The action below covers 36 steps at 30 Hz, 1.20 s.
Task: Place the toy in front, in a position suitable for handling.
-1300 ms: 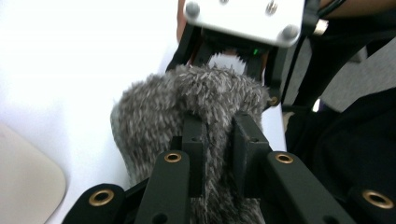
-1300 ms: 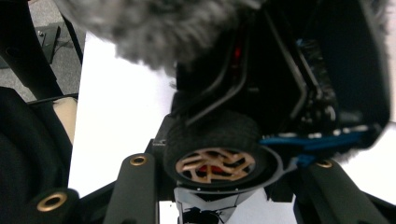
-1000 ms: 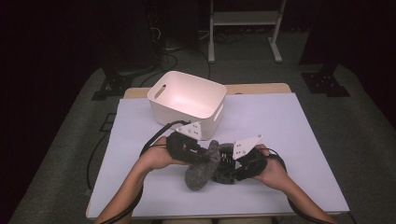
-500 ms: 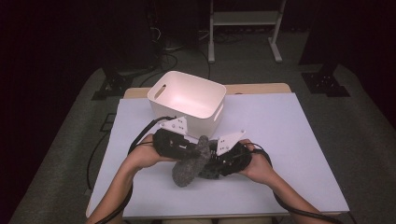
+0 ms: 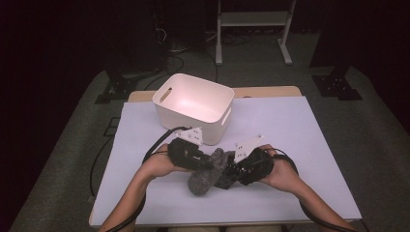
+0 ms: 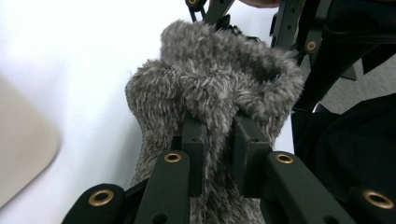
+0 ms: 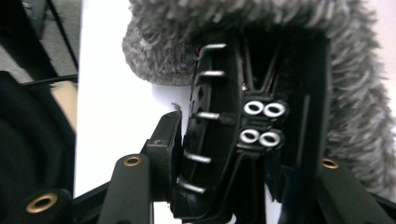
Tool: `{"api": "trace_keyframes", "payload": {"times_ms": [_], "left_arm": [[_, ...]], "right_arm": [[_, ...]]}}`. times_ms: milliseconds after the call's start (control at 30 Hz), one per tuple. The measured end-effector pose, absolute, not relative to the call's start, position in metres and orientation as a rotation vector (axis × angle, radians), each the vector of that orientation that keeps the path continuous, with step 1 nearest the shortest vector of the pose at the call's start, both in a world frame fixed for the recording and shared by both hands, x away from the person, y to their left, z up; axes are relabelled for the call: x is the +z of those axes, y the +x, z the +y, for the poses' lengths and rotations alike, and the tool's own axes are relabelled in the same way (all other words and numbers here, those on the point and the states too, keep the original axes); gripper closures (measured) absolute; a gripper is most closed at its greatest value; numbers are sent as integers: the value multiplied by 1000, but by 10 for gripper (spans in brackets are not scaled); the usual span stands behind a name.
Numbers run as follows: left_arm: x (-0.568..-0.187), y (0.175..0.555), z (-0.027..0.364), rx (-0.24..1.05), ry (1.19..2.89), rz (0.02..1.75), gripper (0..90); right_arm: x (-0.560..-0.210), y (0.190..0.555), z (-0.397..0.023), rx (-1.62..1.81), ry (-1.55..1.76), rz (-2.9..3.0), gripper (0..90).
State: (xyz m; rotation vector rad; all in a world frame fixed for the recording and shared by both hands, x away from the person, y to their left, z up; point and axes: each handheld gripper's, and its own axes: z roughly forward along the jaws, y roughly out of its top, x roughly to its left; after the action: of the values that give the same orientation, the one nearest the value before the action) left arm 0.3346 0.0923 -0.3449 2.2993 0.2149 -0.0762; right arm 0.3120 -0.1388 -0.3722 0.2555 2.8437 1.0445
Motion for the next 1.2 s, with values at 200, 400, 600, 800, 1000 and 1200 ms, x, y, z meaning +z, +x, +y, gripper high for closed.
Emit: {"api": "trace_keyframes", "payload": {"times_ms": [200, 400, 600, 800, 1000, 1200], "left_arm": [[-356, 336, 82, -117, 2306, 203, 771], [-369, 336, 71, -143, 2338, 197, 771], [-380, 336, 60, -184, 2340, 193, 771], [-380, 336, 47, -182, 2368, 161, 771], [-379, 337, 45, -166, 2400, 158, 773], [-378, 340, 58, -158, 2384, 194, 773]], "right_arm": [[-370, 309, -152, 1042, 263, 2860, 519], [-369, 306, -170, 1054, 280, 2862, 538], [-378, 301, -189, 1037, 312, 2860, 557], [-399, 299, -208, 1071, 356, 2870, 562], [-416, 298, -218, 1091, 391, 2875, 559], [-425, 297, -220, 1064, 402, 2880, 551]]}}
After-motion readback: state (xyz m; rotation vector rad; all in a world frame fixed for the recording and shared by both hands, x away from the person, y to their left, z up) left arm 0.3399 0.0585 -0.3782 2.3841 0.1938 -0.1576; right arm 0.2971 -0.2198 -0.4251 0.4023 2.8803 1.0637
